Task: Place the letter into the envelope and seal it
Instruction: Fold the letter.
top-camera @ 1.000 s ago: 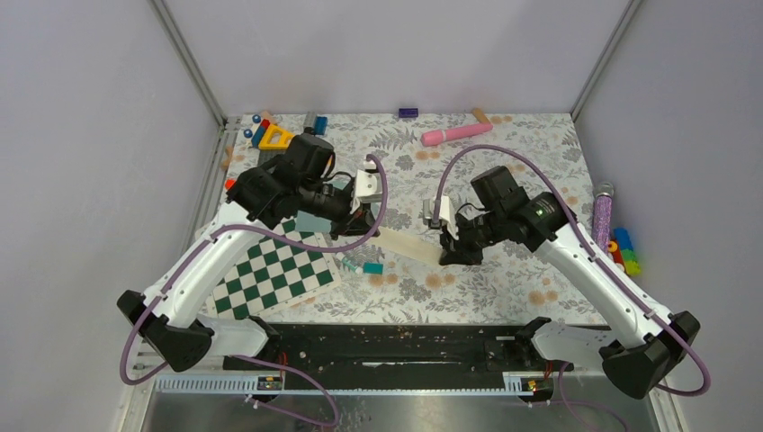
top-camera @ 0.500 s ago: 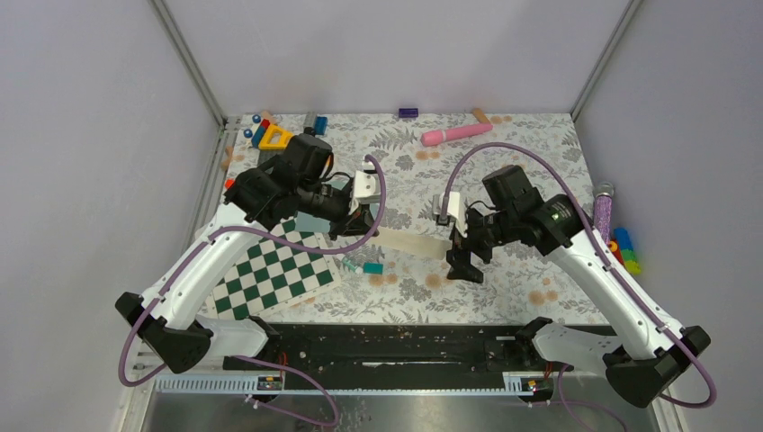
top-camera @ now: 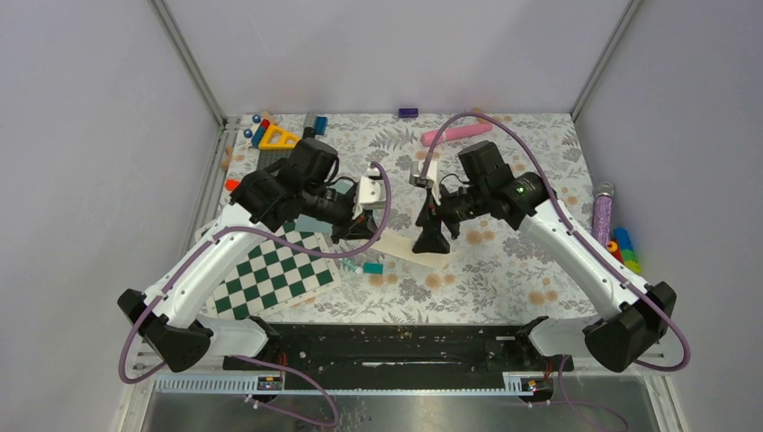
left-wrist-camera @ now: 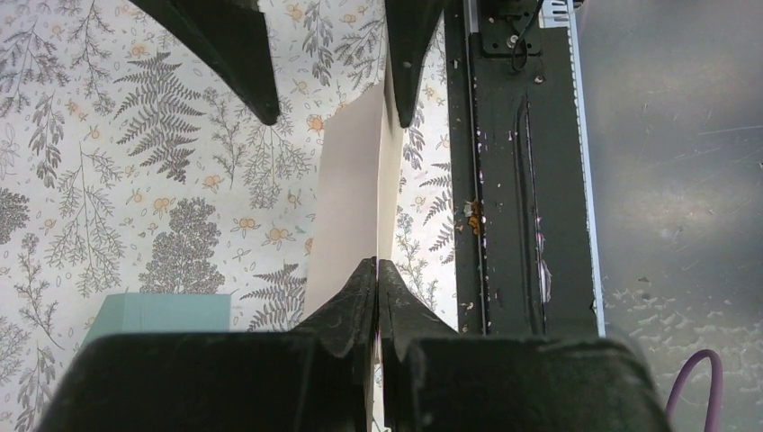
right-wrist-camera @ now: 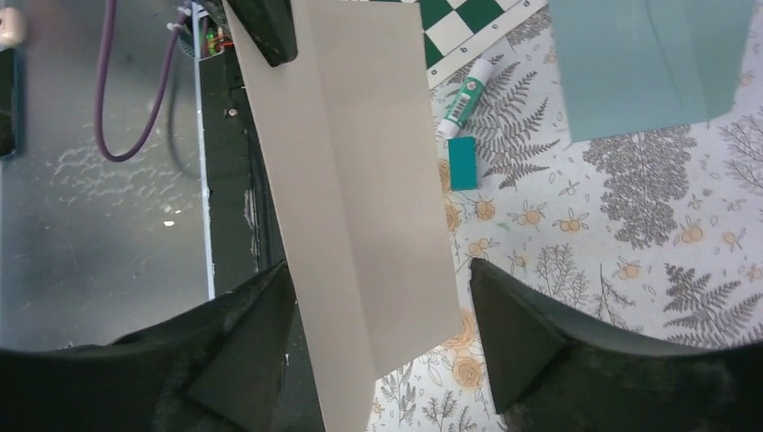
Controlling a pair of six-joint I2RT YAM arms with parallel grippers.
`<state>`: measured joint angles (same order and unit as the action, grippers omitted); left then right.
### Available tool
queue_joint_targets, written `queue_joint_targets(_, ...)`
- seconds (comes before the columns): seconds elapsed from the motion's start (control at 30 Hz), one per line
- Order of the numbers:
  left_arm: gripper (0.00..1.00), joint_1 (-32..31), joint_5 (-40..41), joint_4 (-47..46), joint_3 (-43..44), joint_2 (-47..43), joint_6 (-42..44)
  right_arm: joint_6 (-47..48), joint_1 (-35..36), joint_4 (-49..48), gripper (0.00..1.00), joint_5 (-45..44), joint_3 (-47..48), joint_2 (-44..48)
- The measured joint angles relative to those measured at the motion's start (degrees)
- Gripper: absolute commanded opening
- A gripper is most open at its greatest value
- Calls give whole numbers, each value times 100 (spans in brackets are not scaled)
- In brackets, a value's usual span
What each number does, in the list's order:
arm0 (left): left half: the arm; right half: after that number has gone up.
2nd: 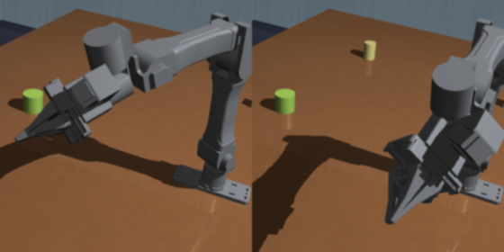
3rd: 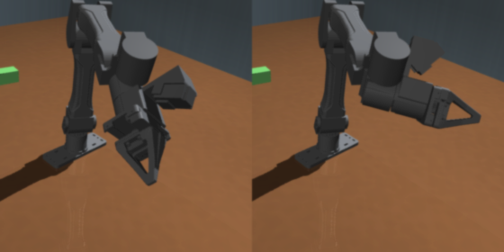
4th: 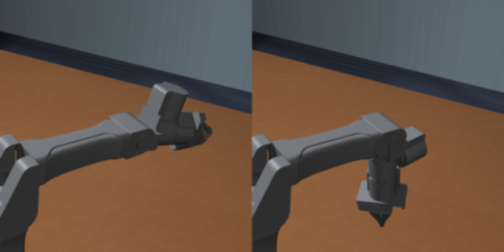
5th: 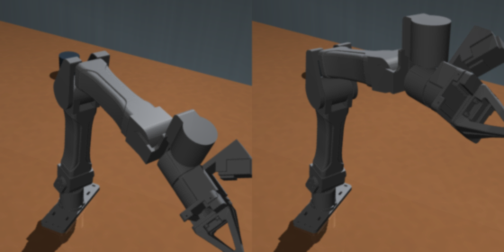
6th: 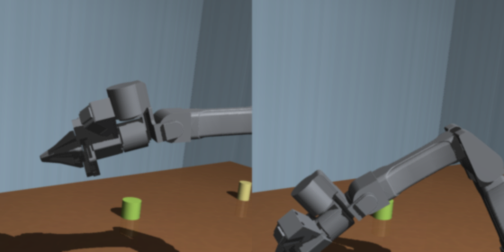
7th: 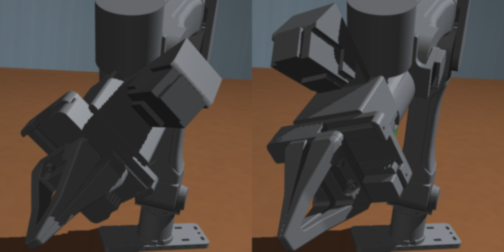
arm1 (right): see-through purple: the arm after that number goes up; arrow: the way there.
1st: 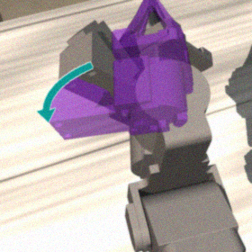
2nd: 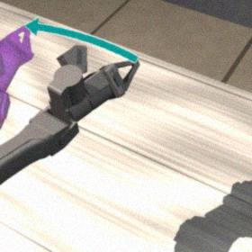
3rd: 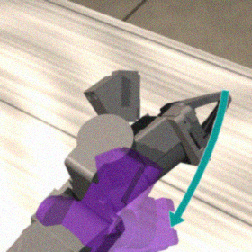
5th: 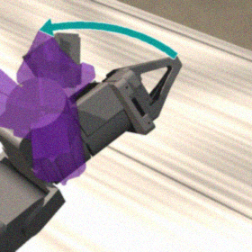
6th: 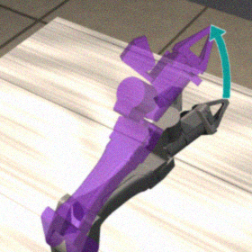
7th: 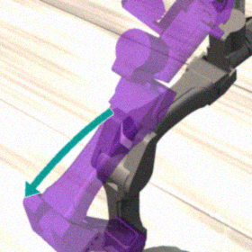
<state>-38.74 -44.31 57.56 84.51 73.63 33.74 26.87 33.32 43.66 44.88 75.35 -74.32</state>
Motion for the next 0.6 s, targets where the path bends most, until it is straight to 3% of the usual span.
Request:
queue_joint_targets(0.2, 0, 0, 44, 0, -55, -2, 50, -61, 0, -72, 32, 413, 0, -81)
queue_joint_targets(0.4, 0, 0, 87, -2, -55, 0, 50, 90, 0, 4, 24, 715, 0, -68)
queue_joint_targets(0.53, 0, 0, 101, -2, -55, 0, 50, 179, 0, 94, 0, 807, -4, -59)
queue_joint_targets(0.6, 3, 0, 103, -2, -55, 0, 48, 221, 0, 107, 0, 833, -9, -57)
